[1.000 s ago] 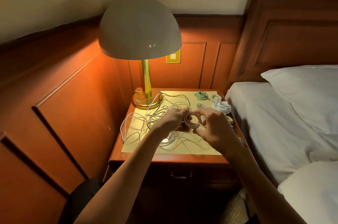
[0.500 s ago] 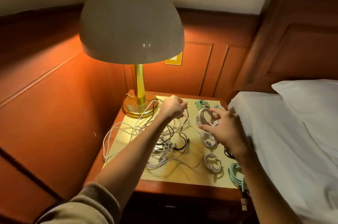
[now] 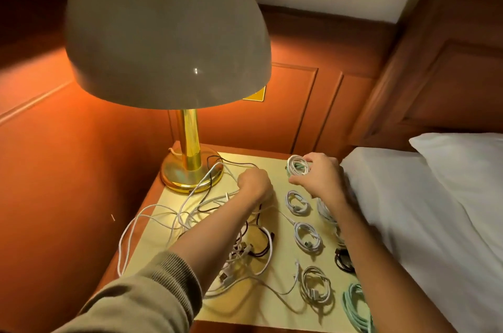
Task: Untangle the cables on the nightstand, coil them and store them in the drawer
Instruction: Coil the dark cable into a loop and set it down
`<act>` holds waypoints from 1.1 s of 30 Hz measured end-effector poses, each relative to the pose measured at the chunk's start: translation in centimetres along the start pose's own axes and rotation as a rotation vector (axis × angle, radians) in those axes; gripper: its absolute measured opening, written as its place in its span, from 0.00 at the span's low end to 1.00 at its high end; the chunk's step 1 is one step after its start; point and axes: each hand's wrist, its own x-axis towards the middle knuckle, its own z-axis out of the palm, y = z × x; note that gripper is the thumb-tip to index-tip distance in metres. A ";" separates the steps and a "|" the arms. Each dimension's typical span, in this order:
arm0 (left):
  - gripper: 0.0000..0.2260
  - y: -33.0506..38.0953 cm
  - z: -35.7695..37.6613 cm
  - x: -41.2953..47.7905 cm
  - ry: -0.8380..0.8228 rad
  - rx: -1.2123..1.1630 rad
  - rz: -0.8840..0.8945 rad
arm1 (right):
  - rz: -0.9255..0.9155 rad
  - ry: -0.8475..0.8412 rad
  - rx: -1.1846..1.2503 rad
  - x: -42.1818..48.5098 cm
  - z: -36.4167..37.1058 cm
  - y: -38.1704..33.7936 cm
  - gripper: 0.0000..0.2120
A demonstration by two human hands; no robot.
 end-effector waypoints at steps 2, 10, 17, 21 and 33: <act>0.11 -0.2 0.3 -0.1 0.026 -0.022 -0.013 | 0.050 -0.060 -0.058 1.4 1.4 -1.0 0.21; 0.11 -3.3 -1.9 -0.5 0.118 -0.457 0.008 | 0.119 -0.276 -0.256 6.4 5.1 -4.1 0.24; 0.08 -6.5 -5.3 -2.6 0.161 -0.553 0.174 | 0.077 -0.375 -0.415 7.4 7.4 -5.2 0.25; 0.07 -7.3 -5.9 -3.9 0.145 -0.530 0.242 | 0.098 -0.425 -0.388 7.3 7.8 -5.2 0.34; 0.09 -6.2 -4.2 -9.2 0.309 -0.621 0.364 | -0.171 -0.417 0.482 -1.4 -0.5 -6.3 0.11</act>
